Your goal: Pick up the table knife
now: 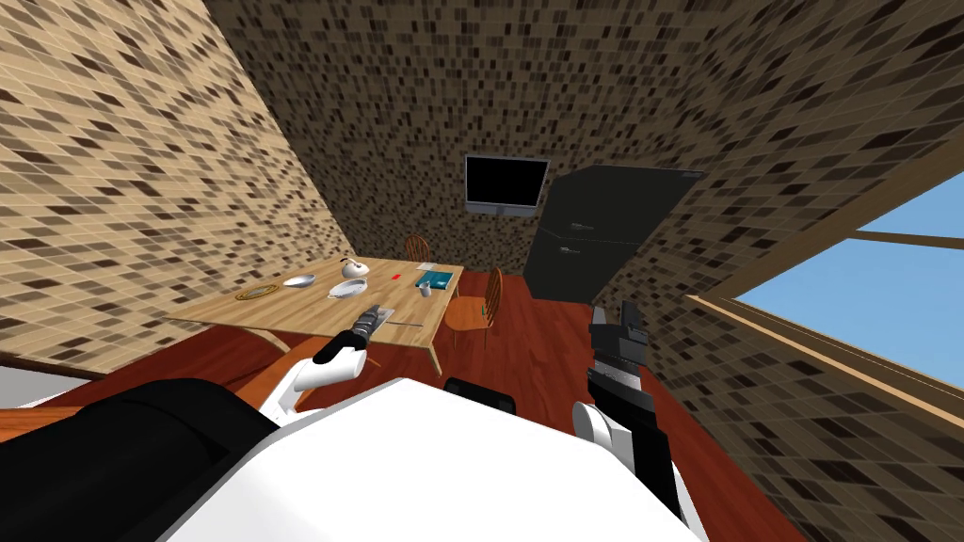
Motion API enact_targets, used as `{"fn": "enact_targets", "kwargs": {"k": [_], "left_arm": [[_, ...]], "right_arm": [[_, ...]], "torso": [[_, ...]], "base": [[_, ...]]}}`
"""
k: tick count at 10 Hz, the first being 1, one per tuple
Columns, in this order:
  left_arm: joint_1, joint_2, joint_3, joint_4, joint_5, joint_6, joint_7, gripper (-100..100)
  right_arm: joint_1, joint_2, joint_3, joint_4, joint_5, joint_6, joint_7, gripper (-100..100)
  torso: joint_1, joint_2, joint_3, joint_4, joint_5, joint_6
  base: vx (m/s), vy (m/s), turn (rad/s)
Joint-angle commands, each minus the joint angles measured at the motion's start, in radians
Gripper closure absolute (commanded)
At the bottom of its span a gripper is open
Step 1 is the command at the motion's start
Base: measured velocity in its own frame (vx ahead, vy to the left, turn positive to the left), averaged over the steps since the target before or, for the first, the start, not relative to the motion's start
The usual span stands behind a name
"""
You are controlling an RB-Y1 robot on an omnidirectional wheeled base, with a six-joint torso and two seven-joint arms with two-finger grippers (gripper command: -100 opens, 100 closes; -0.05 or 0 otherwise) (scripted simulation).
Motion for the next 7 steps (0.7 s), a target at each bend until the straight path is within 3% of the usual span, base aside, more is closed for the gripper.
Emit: {"fn": "enact_targets", "kwargs": {"k": [1,7], "left_arm": [[-0.004,-0.001,0.017,0.029,0.002,0.05,-0.011,-100],[0.012,-0.012,0.046,0.08,0.006,0.217,-0.041,-100]], "right_arm": [[0.0,0.0,0.0,0.0,0.0,0.0,0.0,0],[0.0,0.0,0.0,0.0,0.0,0.0,0.0,0]], "torso": [[0.0,0.0,0.0,0.0,0.0,0.0],[0.002,-0.001,-0.001,0.0,0.0,0.0]], "base": [[0.088,-0.026,-0.065],[0.094,-0.015,-0.056]]}}
